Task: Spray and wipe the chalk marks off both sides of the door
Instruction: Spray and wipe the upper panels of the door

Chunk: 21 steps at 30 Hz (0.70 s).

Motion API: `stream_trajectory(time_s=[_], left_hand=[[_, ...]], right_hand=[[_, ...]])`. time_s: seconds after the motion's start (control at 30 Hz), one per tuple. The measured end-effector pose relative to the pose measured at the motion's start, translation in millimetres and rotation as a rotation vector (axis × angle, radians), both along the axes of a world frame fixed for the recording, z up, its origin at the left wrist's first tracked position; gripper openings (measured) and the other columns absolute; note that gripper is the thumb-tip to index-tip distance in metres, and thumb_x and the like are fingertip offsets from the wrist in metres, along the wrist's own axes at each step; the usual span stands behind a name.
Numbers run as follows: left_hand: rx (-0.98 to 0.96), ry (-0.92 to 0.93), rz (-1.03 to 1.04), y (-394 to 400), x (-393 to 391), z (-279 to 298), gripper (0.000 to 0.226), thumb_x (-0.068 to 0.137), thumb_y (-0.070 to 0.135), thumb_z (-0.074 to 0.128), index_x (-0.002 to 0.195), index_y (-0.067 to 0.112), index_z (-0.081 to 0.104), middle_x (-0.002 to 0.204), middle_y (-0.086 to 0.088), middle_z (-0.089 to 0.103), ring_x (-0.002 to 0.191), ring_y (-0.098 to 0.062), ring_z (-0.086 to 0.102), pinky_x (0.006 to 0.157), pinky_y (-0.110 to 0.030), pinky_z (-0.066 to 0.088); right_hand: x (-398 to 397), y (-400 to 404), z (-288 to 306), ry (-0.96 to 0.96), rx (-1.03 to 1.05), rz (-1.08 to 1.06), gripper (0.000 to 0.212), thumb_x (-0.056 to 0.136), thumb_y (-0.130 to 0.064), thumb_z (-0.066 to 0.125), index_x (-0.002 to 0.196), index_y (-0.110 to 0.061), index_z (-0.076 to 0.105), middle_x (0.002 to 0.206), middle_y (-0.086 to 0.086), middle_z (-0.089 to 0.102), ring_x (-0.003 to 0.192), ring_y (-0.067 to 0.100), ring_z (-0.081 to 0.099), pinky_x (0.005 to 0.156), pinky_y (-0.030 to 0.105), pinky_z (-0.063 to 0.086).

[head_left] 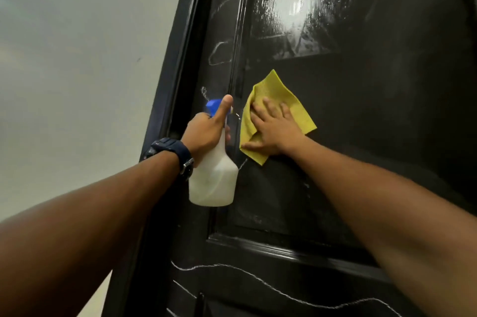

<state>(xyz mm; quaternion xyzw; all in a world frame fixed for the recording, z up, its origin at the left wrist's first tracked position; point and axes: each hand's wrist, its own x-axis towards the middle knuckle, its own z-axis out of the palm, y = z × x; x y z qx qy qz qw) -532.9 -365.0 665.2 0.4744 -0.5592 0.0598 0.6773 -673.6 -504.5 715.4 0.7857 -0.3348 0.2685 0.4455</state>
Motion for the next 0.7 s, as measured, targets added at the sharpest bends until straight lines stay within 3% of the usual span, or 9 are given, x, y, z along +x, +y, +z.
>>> stream_trajectory(time_s=[0.17, 0.33, 0.4, 0.47, 0.53, 0.6, 0.7], left_hand=[[0.024, 0.007, -0.005, -6.4, 18.9, -15.7, 0.07, 0.091, 0.076, 0.041, 0.08, 0.011, 0.064, 0.071, -0.005, 0.07, 0.065, -0.017, 0.065, 0.077, -0.035, 0.054], [0.032, 0.02, -0.002, -1.7, 26.7, -27.4, 0.075, 0.089, 0.08, 0.04, 0.075, 0.01, 0.065, 0.07, -0.007, 0.07, 0.064, -0.017, 0.063, 0.073, -0.035, 0.052], [0.045, -0.002, 0.012, 3.3, 27.1, -26.8, 0.078, 0.088, 0.082, 0.037, 0.077, 0.009, 0.064, 0.075, -0.013, 0.069, 0.068, -0.02, 0.063, 0.08, -0.042, 0.056], [0.054, -0.004, 0.012, 7.9, 26.5, -26.8, 0.079, 0.087, 0.084, 0.037, 0.077, 0.01, 0.063, 0.075, -0.01, 0.067, 0.068, -0.02, 0.062, 0.081, -0.04, 0.056], [0.055, -0.022, 0.019, 11.7, 26.9, -31.0, 0.075, 0.089, 0.08, 0.038, 0.074, 0.011, 0.062, 0.072, -0.005, 0.067, 0.065, -0.017, 0.062, 0.074, -0.034, 0.053], [0.081, -0.03, 0.035, 12.4, 29.5, -37.9, 0.069, 0.092, 0.075, 0.037, 0.077, 0.012, 0.06, 0.072, -0.004, 0.066, 0.065, -0.016, 0.061, 0.07, -0.03, 0.052], [0.124, -0.023, 0.035, 18.2, 32.6, -49.8, 0.067, 0.093, 0.074, 0.037, 0.084, 0.012, 0.061, 0.074, -0.003, 0.066, 0.064, -0.014, 0.061, 0.065, -0.025, 0.048]], right_hand=[[30.0, -3.5, -12.6, -0.103, -0.095, 0.055, 0.088, 0.093, -0.075, 0.022, 0.161, -0.021, 0.01, 0.169, 0.002, -0.003, 0.154, 0.028, -0.017, 0.121, 0.056, -0.011], [30.0, 1.4, -118.2, 0.191, -0.031, 0.146, 0.083, 0.096, -0.07, 0.024, 0.162, -0.022, 0.011, 0.169, 0.002, 0.002, 0.155, 0.03, -0.008, 0.119, 0.054, -0.011], [23.0, 1.7, -111.6, 0.297, -0.015, 0.065, 0.091, 0.09, -0.078, 0.024, 0.161, -0.022, 0.017, 0.168, 0.003, 0.013, 0.153, 0.032, 0.012, 0.12, 0.053, -0.003], [24.8, 1.8, -68.4, 0.253, -0.084, 0.01, 0.101, 0.082, -0.086, 0.024, 0.159, -0.022, 0.022, 0.166, 0.005, 0.021, 0.15, 0.032, 0.022, 0.12, 0.053, 0.004], [37.4, 3.5, -33.8, 0.057, -0.054, -0.046, 0.098, 0.086, -0.082, 0.03, 0.161, -0.021, 0.01, 0.169, 0.005, 0.004, 0.155, 0.032, 0.002, 0.121, 0.055, -0.002], [55.4, 10.2, -40.2, -0.071, -0.038, -0.053, 0.092, 0.092, -0.073, 0.03, 0.161, -0.018, 0.003, 0.169, 0.005, -0.01, 0.153, 0.032, -0.018, 0.121, 0.057, -0.011], [59.4, 12.4, -112.5, 0.034, -0.008, 0.025, 0.085, 0.096, -0.065, 0.029, 0.161, -0.014, 0.009, 0.169, 0.009, -0.006, 0.152, 0.034, -0.021, 0.12, 0.06, -0.012]])
